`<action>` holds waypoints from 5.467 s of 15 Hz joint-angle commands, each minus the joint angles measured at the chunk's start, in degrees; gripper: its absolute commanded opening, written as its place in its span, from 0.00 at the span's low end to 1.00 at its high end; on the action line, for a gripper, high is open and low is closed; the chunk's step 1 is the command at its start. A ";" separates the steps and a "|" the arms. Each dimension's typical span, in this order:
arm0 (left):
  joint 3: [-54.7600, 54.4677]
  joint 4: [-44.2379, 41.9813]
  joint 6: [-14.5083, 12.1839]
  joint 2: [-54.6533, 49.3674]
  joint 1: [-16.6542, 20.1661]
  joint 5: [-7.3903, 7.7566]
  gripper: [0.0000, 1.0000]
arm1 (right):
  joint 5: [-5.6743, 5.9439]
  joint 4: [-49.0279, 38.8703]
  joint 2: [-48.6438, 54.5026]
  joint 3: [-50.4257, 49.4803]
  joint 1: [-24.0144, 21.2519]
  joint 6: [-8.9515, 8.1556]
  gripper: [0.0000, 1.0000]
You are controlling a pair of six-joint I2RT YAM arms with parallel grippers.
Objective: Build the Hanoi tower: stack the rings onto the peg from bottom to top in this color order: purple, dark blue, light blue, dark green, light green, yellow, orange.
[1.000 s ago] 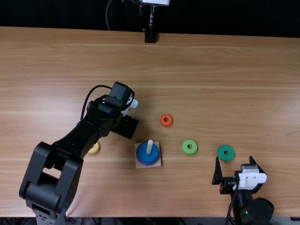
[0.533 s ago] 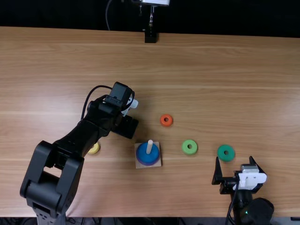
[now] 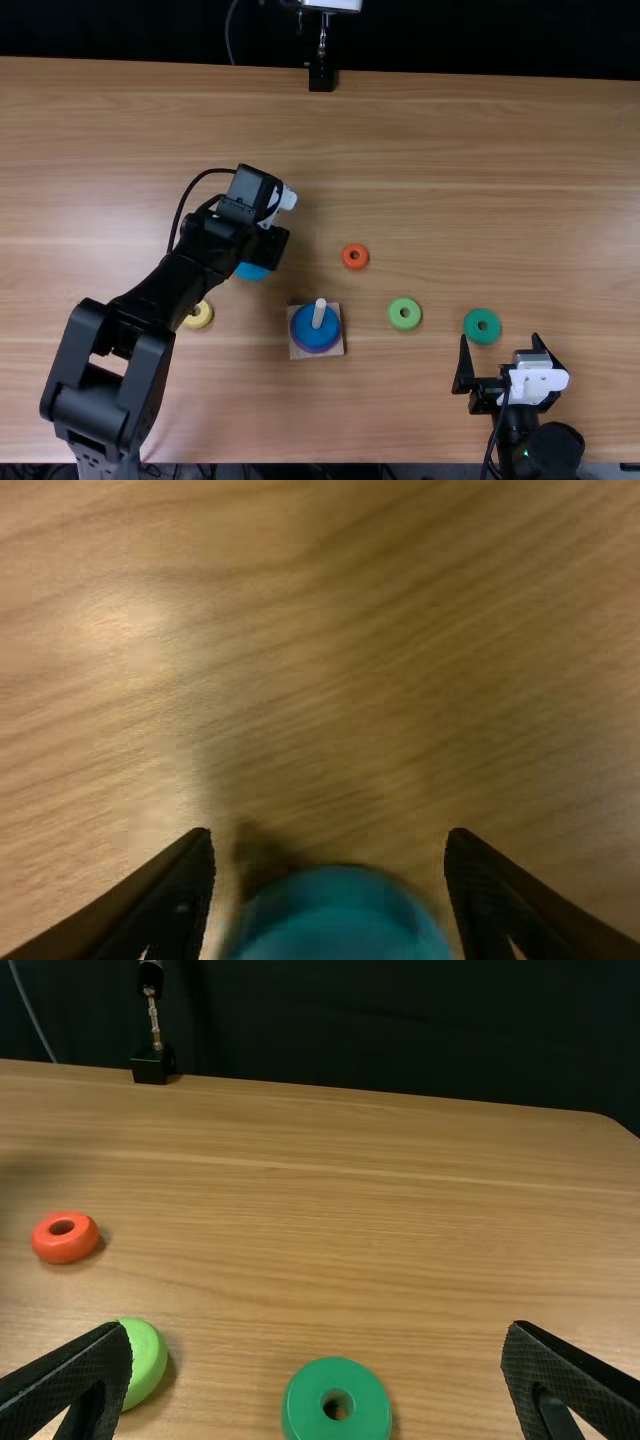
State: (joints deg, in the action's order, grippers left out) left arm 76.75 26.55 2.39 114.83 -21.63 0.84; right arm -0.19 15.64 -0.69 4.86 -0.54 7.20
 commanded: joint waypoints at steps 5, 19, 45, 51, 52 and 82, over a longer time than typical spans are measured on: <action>-0.20 7.20 -0.49 0.66 1.76 0.95 1.00 | 0.82 3.94 0.69 -3.90 -0.34 -0.03 1.00; 0.68 13.22 -0.39 0.40 0.97 1.37 1.00 | 0.82 3.94 0.69 -3.81 -0.34 -0.03 1.00; 26.87 46.54 10.58 -17.18 -14.06 1.27 0.00 | 0.82 3.94 0.69 -3.81 -0.34 -0.03 1.00; 27.31 47.18 13.01 -17.44 -18.80 0.95 0.00 | 0.82 4.04 0.69 -3.81 -0.34 -0.03 1.00; 27.22 47.18 13.64 -17.53 -19.33 0.95 0.00 | 0.82 3.94 0.69 -3.90 -0.34 -0.03 1.00; 21.16 46.12 13.64 -16.56 -21.79 0.64 0.00 | 0.82 3.94 0.69 -3.90 -0.34 -0.03 1.00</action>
State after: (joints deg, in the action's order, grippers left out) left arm 99.61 72.51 15.42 99.53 -42.81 1.96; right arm -0.19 15.64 -0.69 4.86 -0.51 7.20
